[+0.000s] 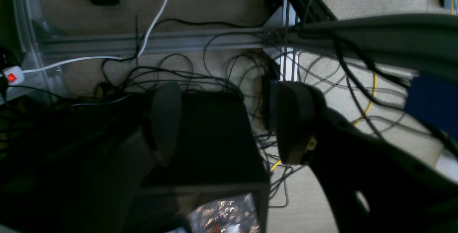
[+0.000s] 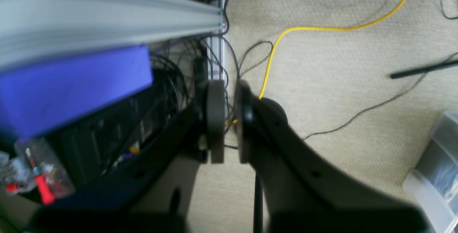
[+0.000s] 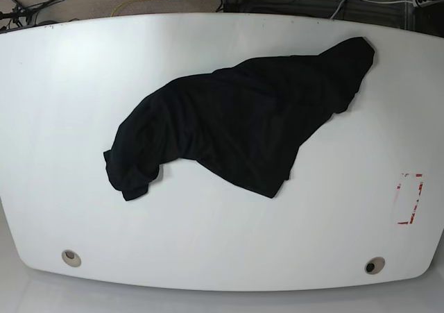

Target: Fold the T-shirt properly

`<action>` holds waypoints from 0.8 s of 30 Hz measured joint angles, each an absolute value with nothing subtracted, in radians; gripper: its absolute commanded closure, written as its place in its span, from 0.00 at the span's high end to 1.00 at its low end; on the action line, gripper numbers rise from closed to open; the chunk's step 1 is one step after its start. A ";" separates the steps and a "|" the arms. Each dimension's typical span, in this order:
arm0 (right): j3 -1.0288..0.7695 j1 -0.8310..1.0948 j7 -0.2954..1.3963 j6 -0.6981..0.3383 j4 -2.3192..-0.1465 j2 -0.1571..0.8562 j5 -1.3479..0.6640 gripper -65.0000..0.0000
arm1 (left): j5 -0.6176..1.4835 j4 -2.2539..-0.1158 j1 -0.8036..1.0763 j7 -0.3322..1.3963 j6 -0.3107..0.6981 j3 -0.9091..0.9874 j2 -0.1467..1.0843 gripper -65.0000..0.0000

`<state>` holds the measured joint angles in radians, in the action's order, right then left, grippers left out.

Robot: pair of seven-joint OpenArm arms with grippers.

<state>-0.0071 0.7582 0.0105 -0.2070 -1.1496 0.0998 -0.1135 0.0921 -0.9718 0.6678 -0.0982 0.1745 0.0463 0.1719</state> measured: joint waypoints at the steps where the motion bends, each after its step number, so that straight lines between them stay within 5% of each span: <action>1: -0.007 0.785 0.007 -0.210 -1.181 0.097 -0.114 0.08 | 0.090 -1.009 0.699 -0.107 0.175 0.054 0.183 0.59; 24: -0.089 1.137 0.085 -0.216 -1.744 0.061 -0.114 0.08 | 0.150 -1.644 1.108 -0.101 0.180 0.174 0.220 0.59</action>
